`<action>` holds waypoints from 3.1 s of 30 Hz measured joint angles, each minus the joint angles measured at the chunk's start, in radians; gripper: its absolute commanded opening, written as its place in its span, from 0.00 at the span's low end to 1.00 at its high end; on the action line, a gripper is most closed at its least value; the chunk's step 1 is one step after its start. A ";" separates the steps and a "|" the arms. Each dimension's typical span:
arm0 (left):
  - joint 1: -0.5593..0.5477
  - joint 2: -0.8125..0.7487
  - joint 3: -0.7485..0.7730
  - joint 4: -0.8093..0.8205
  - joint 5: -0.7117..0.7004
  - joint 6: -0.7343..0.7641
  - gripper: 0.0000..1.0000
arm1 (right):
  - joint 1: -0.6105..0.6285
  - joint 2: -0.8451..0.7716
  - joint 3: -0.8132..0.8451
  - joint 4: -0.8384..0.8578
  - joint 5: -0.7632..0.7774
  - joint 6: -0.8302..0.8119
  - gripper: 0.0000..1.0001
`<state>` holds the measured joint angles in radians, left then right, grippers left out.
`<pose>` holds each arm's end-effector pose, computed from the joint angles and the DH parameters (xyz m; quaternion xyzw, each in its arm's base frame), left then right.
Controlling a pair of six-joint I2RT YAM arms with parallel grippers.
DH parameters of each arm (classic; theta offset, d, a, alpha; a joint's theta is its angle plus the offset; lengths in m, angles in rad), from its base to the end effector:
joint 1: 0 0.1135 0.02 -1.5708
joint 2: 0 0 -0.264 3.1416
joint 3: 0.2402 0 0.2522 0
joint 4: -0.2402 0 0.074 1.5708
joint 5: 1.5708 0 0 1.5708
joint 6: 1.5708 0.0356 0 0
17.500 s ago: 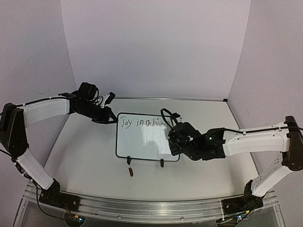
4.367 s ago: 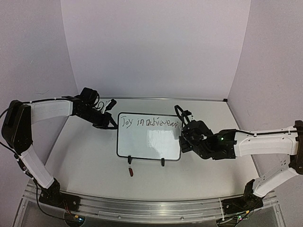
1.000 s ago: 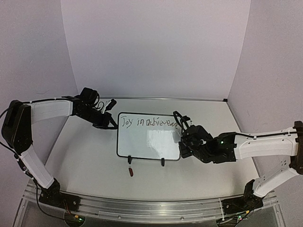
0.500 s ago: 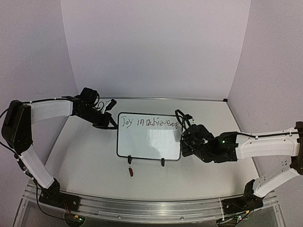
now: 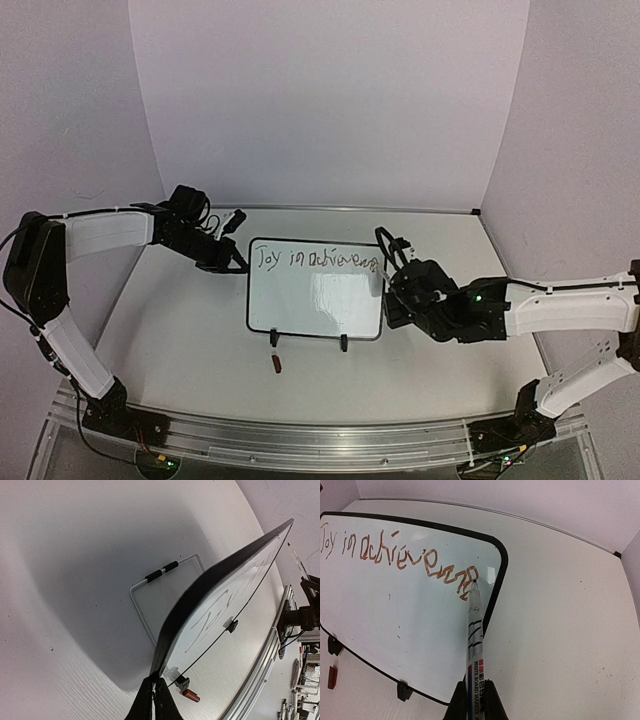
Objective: Write a sentence on the whiteboard
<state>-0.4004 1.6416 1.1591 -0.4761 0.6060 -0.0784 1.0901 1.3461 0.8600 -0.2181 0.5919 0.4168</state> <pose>0.3078 -0.1523 0.2318 0.2346 0.8839 -0.3446 0.2119 0.1493 0.2433 0.2424 -0.1712 0.8598 0.0817 0.4740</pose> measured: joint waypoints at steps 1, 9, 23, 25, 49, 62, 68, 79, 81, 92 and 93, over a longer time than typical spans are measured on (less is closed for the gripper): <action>0.000 0.000 0.000 0.000 0.000 0.000 0.03 | 0.000 0.006 0.000 0.000 0.000 0.000 0.00; 0.000 0.000 0.000 -0.005 0.000 0.000 0.03 | -0.001 0.029 0.000 0.000 0.000 0.000 0.00; 0.000 0.000 0.000 -0.005 0.000 0.000 0.03 | -0.003 0.041 0.000 0.000 0.019 0.001 0.00; 0.000 0.000 0.000 -0.005 0.000 0.000 0.03 | -0.003 0.041 0.000 -0.001 0.023 0.003 0.00; 0.000 0.000 0.000 -0.006 -0.001 0.000 0.03 | -0.003 -0.046 0.000 -0.038 0.049 0.010 0.00; 0.000 0.000 0.000 -0.006 -0.002 0.000 0.03 | -0.027 -0.037 0.000 -0.007 0.000 -0.032 0.00; 0.000 0.000 0.000 -0.006 -0.004 0.000 0.03 | -0.045 -0.019 0.000 0.004 -0.019 -0.050 0.00; 0.000 0.000 0.000 -0.006 -0.004 0.000 0.03 | -0.054 0.008 0.004 0.024 -0.037 -0.057 0.00; 0.000 0.000 0.000 -0.006 -0.004 0.000 0.03 | -0.054 0.008 0.004 0.024 -0.039 -0.053 0.00; 0.000 0.000 0.000 -0.006 -0.005 0.000 0.03 | -0.053 -0.002 -0.011 0.025 -0.051 -0.012 0.00; 0.000 0.000 0.000 -0.006 -0.005 0.000 0.03 | -0.051 -0.006 -0.015 0.024 -0.052 -0.009 0.00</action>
<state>-0.4004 1.6416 1.1591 -0.4816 0.6014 -0.0783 1.0386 1.3405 0.8447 -0.1941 0.5403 0.4080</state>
